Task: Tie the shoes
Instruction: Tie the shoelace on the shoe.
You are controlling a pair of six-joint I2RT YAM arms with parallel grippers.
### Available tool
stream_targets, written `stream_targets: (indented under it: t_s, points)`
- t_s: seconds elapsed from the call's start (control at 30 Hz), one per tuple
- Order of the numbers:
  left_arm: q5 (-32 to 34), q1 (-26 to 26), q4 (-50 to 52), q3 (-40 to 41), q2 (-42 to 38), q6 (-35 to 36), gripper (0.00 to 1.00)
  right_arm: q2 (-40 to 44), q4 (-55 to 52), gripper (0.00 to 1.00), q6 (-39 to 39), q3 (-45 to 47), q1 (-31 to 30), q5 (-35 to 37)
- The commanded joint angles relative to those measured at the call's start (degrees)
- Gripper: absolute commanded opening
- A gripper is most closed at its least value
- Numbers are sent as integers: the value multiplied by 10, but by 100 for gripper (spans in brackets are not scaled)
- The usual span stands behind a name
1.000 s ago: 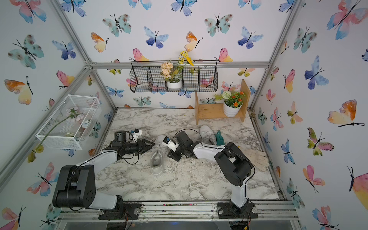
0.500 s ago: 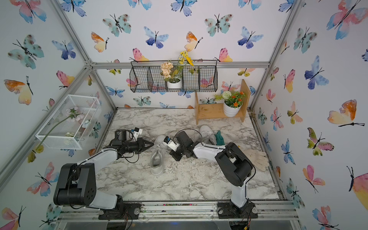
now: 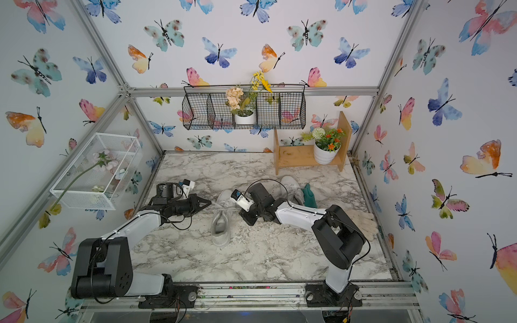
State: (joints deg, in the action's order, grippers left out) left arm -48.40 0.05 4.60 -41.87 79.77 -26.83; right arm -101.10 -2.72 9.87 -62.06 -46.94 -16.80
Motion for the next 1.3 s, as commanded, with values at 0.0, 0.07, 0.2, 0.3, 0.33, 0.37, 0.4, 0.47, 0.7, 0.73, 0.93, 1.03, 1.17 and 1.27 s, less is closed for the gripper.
stream_targets:
  t_s: [0.0, 0.07, 0.2, 0.3, 0.33, 0.37, 0.4, 0.47, 0.7, 0.73, 0.93, 1.03, 1.17, 1.27]
  points:
    - [22, 16, 16, 6, -16, 18, 0, 16, -20, 3, -8, 13, 4, -7]
    - [22, 25, 19, 10, -18, 21, 0, 18, -27, 2, -14, 16, 12, -6]
    - [22, 36, 23, 13, -15, 30, 0, 28, -11, 2, -42, 31, 38, -66]
    - [23, 44, 19, 20, -12, 30, 0, 46, 39, 3, -83, 66, 61, -129]
    - [23, 48, 17, 22, -11, 29, 0, 51, 61, 3, -97, 78, 68, -150]
    - [23, 50, 16, 24, -9, 29, 0, 54, 77, 3, -107, 85, 74, -166]
    - [24, 52, 16, 24, -7, 31, 0, 54, 84, 3, -116, 89, 79, -176]
    - [23, 55, 16, 25, -2, 33, 0, 49, 87, 3, -122, 93, 88, -184]
    - [30, 57, 9, 30, 9, 31, 0, 28, 131, 4, -148, 117, 98, -221]
    - [31, 57, 6, 32, 10, 28, 0, 27, 139, 4, -156, 121, 100, -219]
    - [2, 53, -20, 39, 9, 21, 0, 19, 99, 9, -113, 106, 101, -208]
    - [0, 31, -21, 34, 4, 20, 0, 12, 106, 13, -91, 104, 93, -216]
    - [-1, 13, -33, 34, 3, 4, 0, -12, 97, 17, -67, 82, 76, -208]
    - [1, 12, -34, 32, 3, 0, 0, -19, 94, 18, -56, 67, 68, -195]
